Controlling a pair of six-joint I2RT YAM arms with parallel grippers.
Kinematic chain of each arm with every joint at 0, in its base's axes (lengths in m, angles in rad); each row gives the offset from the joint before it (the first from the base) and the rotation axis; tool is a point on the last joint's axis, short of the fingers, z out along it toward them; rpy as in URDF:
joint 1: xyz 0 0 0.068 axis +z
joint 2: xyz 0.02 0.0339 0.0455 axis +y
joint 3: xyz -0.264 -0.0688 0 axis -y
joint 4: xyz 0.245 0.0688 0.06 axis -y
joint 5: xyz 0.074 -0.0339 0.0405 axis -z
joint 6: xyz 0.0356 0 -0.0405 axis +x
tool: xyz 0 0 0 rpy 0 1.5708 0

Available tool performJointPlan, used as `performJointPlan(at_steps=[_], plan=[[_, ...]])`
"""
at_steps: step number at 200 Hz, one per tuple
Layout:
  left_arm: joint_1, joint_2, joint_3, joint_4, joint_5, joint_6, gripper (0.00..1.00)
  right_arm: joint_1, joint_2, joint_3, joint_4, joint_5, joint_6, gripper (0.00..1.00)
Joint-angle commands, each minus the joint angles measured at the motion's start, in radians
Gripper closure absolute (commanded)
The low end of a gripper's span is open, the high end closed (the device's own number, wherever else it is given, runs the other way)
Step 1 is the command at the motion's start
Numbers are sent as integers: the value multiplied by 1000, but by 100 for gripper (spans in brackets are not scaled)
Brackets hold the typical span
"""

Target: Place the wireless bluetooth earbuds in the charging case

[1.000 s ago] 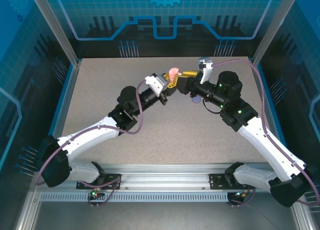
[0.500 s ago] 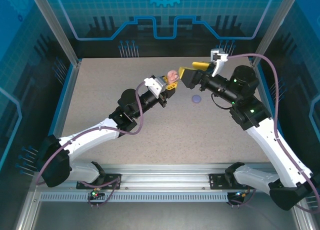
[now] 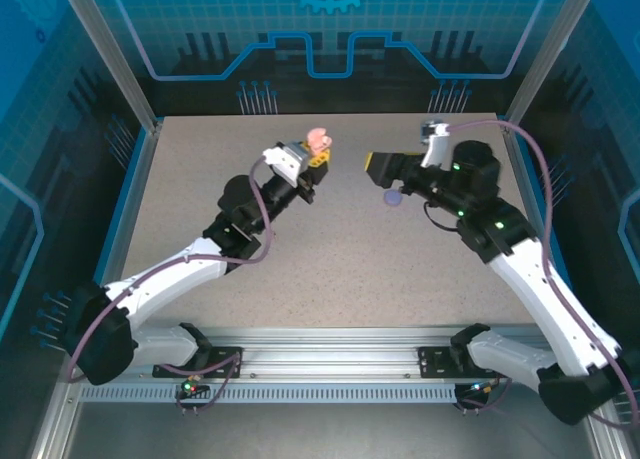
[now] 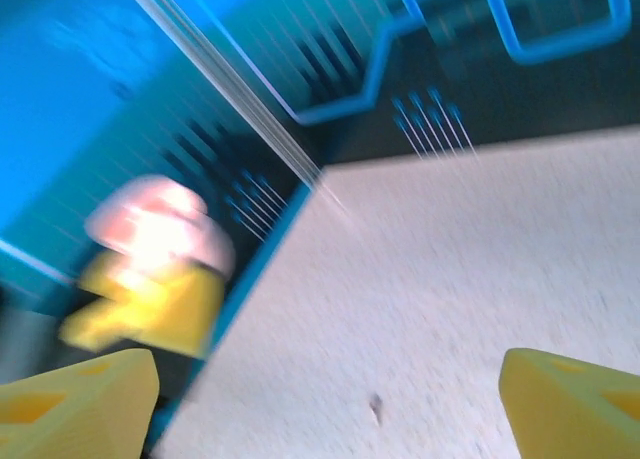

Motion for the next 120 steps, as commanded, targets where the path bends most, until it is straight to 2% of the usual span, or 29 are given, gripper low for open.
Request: performJointPlan(at_steps=[1, 54, 89, 120], plan=[[56, -66, -29, 8, -29, -60, 100, 41, 124, -13, -131, 20, 3, 14], [182, -177, -87, -46, -49, -136, 100, 206, 553, 191, -258, 74, -37, 27], [220, -230, -104, -83, -80, -159, 100, 299, 823, 405, -347, 134, -77, 33], [243, -247, -101, -105, -92, -182, 100, 360, 1024, 609, -426, 169, -120, 42]])
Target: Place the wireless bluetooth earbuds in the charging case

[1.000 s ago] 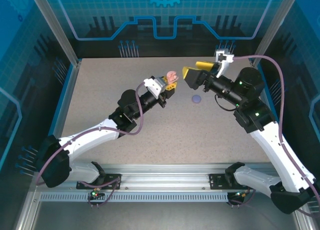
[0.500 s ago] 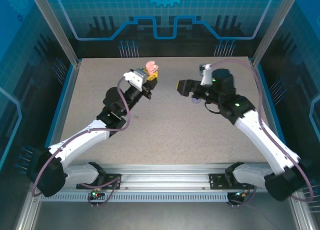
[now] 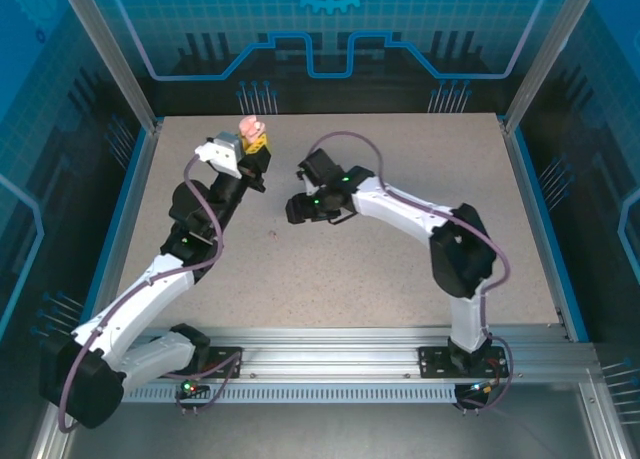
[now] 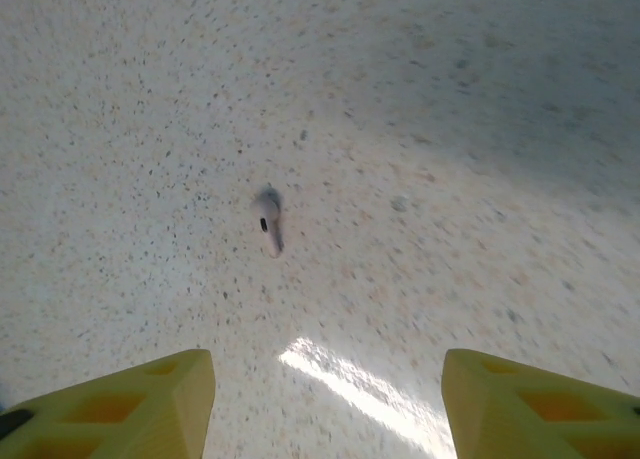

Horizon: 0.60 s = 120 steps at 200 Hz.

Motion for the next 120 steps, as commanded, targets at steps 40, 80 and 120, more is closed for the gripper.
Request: performJointPlan(at_steps=[40, 80, 120], plan=[[56, -33, -6, -34, -69, -64, 100, 94, 322, 379, -210, 58, -97, 53], [85, -33, -6, -33, -67, -93, 100, 135, 504, 608, -340, 106, -137, 53], [89, -34, -11, -29, -61, -98, 100, 150, 570, 670, -389, 161, -140, 53]])
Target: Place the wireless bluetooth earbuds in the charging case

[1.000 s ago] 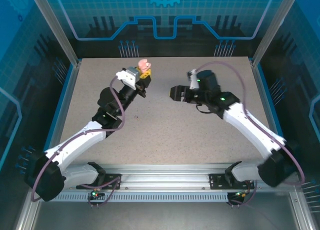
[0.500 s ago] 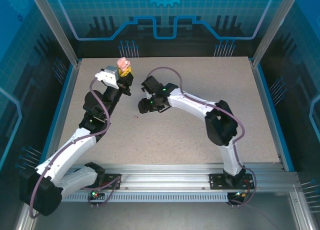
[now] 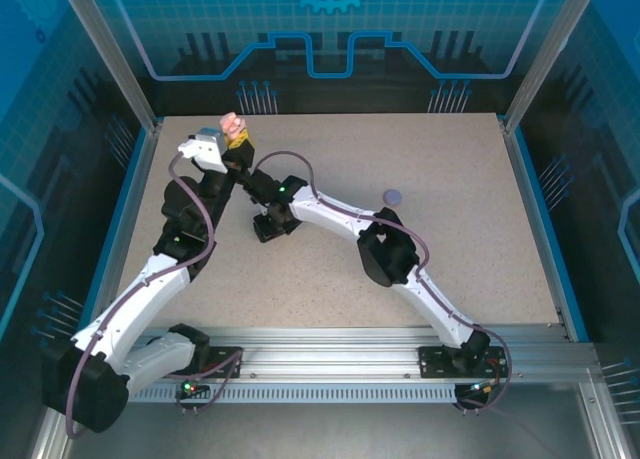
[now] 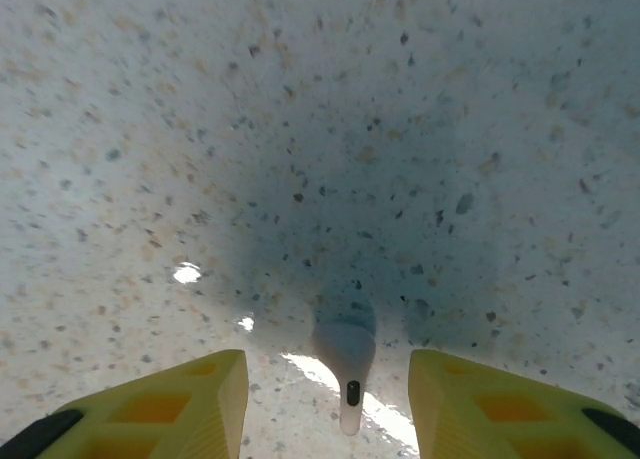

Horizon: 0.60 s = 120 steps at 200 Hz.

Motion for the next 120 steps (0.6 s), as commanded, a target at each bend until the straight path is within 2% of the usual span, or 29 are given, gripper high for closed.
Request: performJointPlan(at_steps=[1, 70, 120], plan=[[10, -23, -11, 18, -13, -23, 100, 15, 34, 42, -89, 48, -20, 53], [12, -26, -22, 26, -8, -34, 100, 26, 87, 84, -78, 60, -13, 53], [12, -29, -25, 24, -4, -38, 100, 32, 134, 135, -90, 83, -6, 57]])
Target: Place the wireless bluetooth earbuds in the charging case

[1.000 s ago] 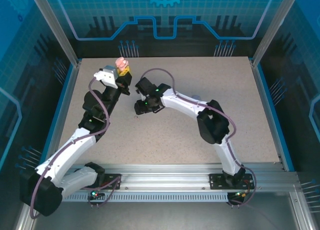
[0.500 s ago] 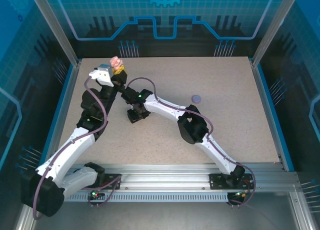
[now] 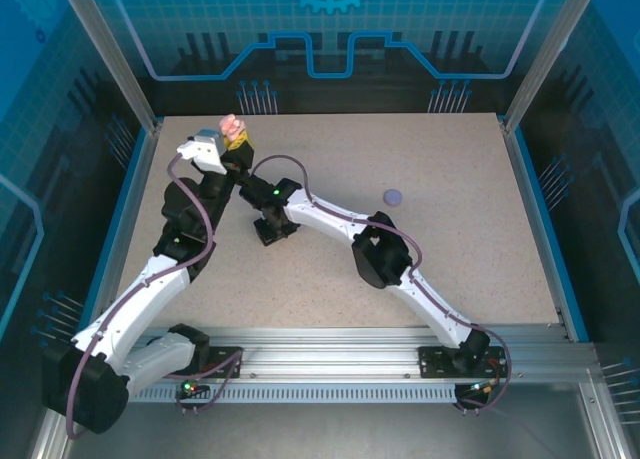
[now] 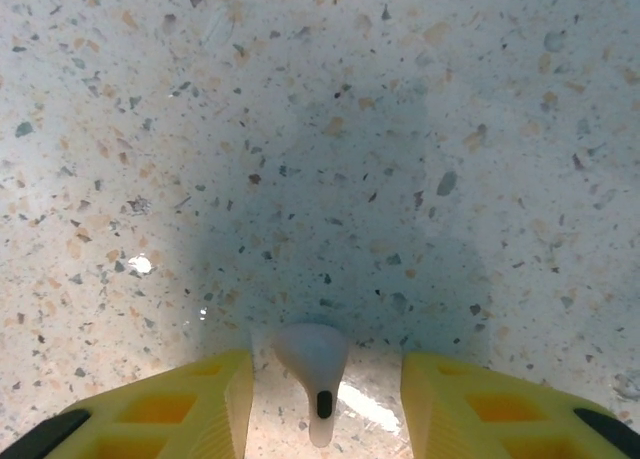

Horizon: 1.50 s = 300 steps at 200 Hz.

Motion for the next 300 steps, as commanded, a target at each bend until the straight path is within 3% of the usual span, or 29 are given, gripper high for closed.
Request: performJointPlan(at_steps=[1, 30, 141, 187, 256, 300], plan=[[8, -24, -12, 24, -4, -13, 100, 16, 67, 34, 4, 15, -3, 57], [8, -21, -15, 26, -2, -19, 100, 23, 75, 40, 6, 42, -11, 62], [8, -5, -13, 28, 9, -31, 100, 33, 90, 70, 29, 57, -6, 63], [8, 2, -11, 32, 15, -36, 100, 32, 90, 70, 30, 61, 8, 74], [8, 6, -7, 27, 25, -45, 100, 31, 82, 62, 25, 53, 5, 81], [8, 6, 0, 24, 32, -48, 100, 20, -12, -66, 83, 70, 13, 87]])
